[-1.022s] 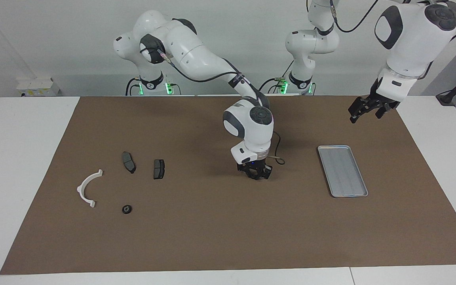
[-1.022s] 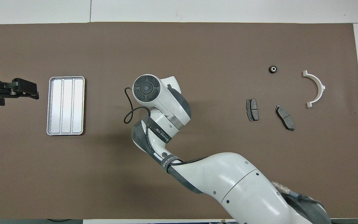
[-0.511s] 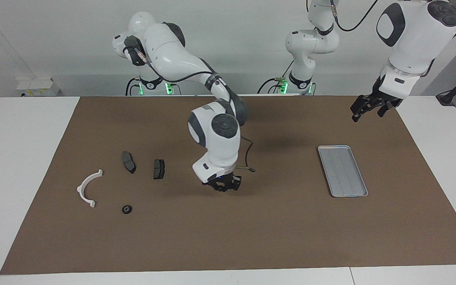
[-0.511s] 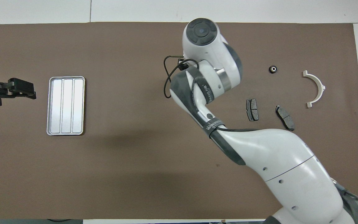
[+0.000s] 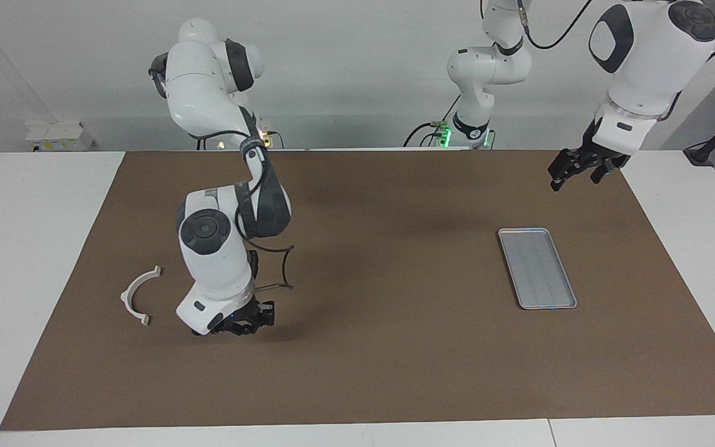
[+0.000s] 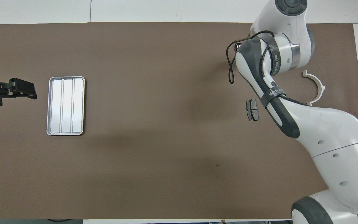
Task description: Place bearing gear from tray to pile
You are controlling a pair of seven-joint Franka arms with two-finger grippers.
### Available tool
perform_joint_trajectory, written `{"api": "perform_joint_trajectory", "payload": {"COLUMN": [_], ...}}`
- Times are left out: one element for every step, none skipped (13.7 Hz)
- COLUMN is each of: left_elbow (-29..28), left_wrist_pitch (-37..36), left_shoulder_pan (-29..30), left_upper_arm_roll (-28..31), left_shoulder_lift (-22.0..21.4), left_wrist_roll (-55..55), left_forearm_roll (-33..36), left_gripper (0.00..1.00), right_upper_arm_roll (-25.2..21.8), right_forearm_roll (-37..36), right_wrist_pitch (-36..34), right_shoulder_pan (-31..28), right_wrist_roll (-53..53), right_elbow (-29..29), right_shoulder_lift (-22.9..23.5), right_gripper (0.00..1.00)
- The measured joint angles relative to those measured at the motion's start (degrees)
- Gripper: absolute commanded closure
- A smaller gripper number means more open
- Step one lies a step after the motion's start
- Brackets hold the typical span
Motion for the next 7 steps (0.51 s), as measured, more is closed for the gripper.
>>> {"api": "perform_joint_trajectory", "payload": {"left_elbow": [0.0,0.0,0.0,0.0,0.0,0.0,0.0], "left_wrist_pitch": [0.0,0.0,0.0,0.0,0.0,0.0,0.0], "left_shoulder_pan": [0.0,0.0,0.0,0.0,-0.01,-0.02,-0.02], "left_upper_arm_roll": [0.0,0.01,0.03,0.04,0.0,-0.07,-0.09], "left_shoulder_lift": [0.0,0.0,0.0,0.0,0.0,0.0,0.0], "left_wrist_roll": [0.0,0.0,0.0,0.0,0.0,0.0,0.0], "left_forearm_roll": [0.0,0.0,0.0,0.0,0.0,0.0,0.0], "left_gripper": [0.0,0.0,0.0,0.0,0.0,0.0,0.0], "right_upper_arm_roll": [0.05,0.09,0.1,0.13,0.18,0.2,0.23], "right_forearm_roll": [0.0,0.0,0.0,0.0,0.0,-0.01,-0.01], "right_wrist_pitch": [3.13,6.01,8.7,10.88,12.34,12.99,12.99], "right_shoulder_pan": [-1.11,-1.9,-2.41,-2.61,-2.6,-2.59,-2.59], "right_wrist_roll": [-0.92,-1.32,-1.38,-1.38,-1.38,-1.38,-1.38], "right_elbow": [-2.46,-4.86,-7.12,-9.13,-10.59,-11.19,-11.5], "right_shoulder_lift": [0.08,0.18,0.27,0.33,0.35,0.17,-0.05], "right_gripper": [1.0,1.0,1.0,1.0,1.0,1.0,1.0]}}
